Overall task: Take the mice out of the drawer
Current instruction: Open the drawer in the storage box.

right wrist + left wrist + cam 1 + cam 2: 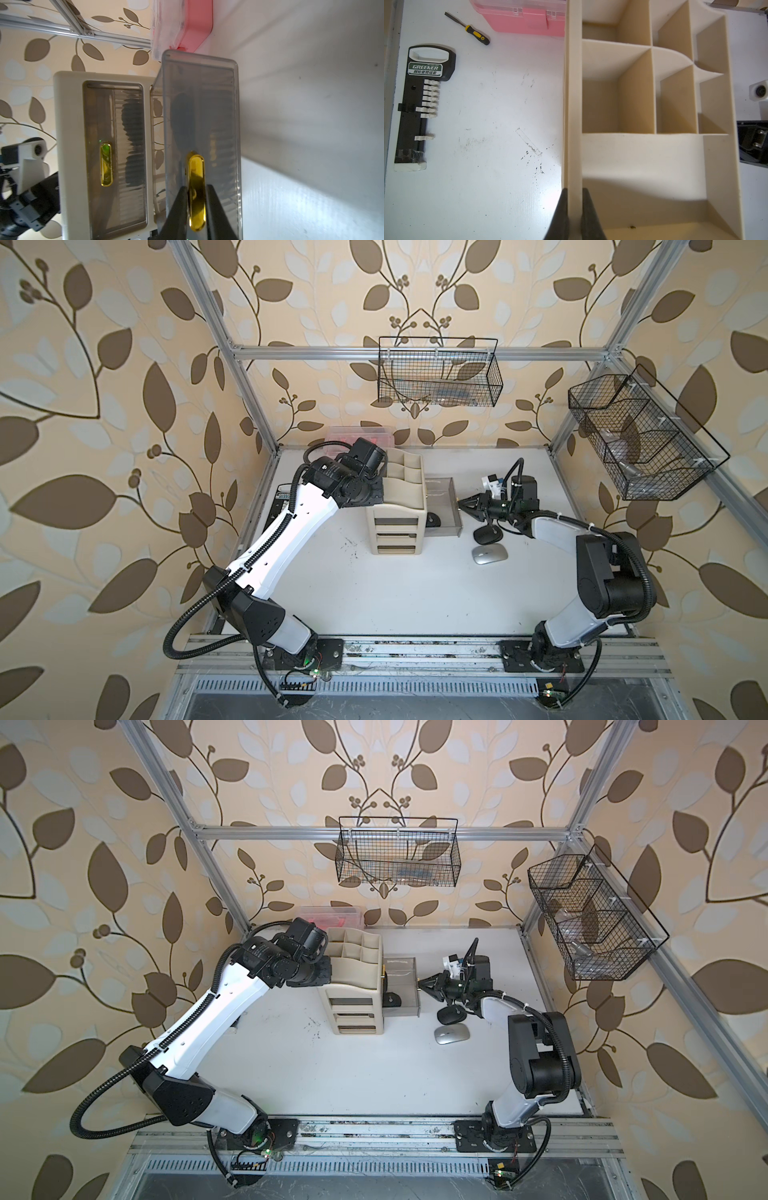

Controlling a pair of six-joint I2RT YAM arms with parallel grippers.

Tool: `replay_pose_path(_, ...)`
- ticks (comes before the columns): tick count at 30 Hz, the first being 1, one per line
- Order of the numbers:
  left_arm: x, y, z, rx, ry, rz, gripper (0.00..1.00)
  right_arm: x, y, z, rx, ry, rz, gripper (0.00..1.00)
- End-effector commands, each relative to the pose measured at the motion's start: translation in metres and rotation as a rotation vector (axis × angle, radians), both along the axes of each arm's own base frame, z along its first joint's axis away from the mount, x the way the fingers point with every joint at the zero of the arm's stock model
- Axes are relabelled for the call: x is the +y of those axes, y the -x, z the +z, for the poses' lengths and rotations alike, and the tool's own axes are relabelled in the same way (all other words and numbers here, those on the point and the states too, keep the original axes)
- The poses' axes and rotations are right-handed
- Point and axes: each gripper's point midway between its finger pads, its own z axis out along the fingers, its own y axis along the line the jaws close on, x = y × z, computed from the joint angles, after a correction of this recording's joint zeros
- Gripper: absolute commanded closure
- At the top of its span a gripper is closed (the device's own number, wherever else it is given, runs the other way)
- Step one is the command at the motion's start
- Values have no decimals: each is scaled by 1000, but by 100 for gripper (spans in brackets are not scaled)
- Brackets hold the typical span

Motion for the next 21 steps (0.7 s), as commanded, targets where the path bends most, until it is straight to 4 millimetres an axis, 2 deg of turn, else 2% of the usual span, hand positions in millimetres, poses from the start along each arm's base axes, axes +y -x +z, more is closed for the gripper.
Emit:
replay_pose_path(1, 8, 4, 6, 5, -17, -2, 100, -7, 3, -10, 28, 94, -9, 72)
replay_pose_path(6, 4, 3, 6, 1, 3, -8, 100, -21, 9, -5, 45, 227, -45, 57)
replay_pose_path(12, 4, 4, 8, -9, 15, -10, 100, -29, 14, 34, -22, 366, -111, 54)
replay_pose_path(15, 3, 4, 10, -17, 24, -14, 100, -14, 20, 60, -85, 437, -90, 54)
replay_pose_path(17, 1, 4, 10, -18, 32, -17, 100, 6, 25, 75, -113, 408, -45, 58)
replay_pose_path(21, 0, 4, 11, -21, 46, -17, 100, 49, 35, 78, -115, 365, 57, 67)
